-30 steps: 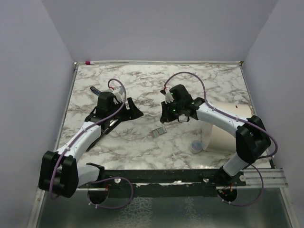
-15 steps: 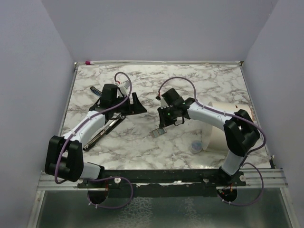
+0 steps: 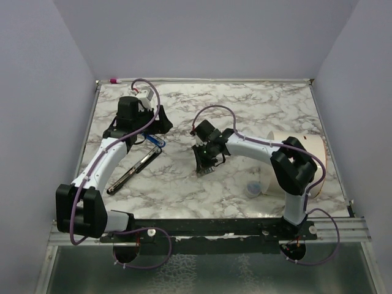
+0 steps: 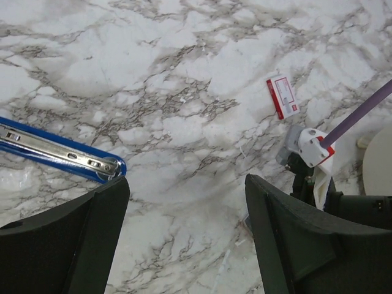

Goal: Unload the staples from the stapler

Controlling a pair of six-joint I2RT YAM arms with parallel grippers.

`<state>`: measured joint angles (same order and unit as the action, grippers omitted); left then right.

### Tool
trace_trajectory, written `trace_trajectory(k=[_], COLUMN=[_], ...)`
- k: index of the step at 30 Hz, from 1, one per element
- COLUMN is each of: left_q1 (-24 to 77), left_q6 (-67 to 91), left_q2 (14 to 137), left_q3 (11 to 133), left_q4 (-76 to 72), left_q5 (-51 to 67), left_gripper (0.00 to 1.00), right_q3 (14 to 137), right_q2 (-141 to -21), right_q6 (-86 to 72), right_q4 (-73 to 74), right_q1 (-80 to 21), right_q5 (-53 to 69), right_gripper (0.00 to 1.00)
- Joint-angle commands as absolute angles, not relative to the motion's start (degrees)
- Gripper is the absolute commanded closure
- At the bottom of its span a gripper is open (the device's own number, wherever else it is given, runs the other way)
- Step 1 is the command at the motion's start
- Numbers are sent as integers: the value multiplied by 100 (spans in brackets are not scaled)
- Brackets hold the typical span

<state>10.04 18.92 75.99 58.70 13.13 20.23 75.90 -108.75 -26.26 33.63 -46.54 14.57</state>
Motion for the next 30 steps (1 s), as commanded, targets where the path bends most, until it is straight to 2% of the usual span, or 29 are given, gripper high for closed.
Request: trace_trajectory(k=[1,30], left_q1=[957,958], left_q6=[1617,1608], left_q2=[7357,7354], left_q3=[5668,5612], left_q4=[1434,1425], left_q5=[1686,1892], left_gripper=[21,21], right_q3=[7803,8002], right_q2=[-10983,-11283], right_q6=[-2817,-2707], right_q4=[3637,3931], right_q1=[-4693,-4724], right_q5=[978,753], right_gripper=[99,99])
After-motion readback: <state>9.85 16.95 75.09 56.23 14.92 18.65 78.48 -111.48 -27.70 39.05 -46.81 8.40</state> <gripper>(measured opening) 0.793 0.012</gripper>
